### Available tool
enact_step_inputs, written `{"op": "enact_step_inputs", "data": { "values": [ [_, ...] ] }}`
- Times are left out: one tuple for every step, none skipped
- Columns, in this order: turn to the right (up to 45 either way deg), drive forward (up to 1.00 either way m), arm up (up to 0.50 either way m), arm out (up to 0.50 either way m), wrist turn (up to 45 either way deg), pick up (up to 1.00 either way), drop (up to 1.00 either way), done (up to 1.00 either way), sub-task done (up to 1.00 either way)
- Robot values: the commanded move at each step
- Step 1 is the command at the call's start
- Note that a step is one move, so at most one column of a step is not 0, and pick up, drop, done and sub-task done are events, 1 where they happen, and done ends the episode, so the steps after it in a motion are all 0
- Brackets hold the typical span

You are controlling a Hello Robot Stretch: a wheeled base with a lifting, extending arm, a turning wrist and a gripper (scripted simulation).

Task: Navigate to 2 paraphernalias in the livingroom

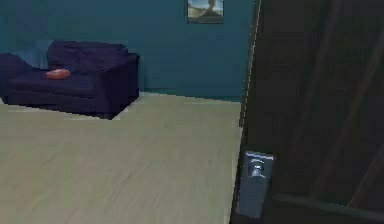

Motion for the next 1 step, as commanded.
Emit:
{"op": "enact_step_inputs", "data": {
  "values": [
    [-45.0,0.00,0.00,0.00,0.0,0.00,0.00,0.00,0.00]
  ]
}}
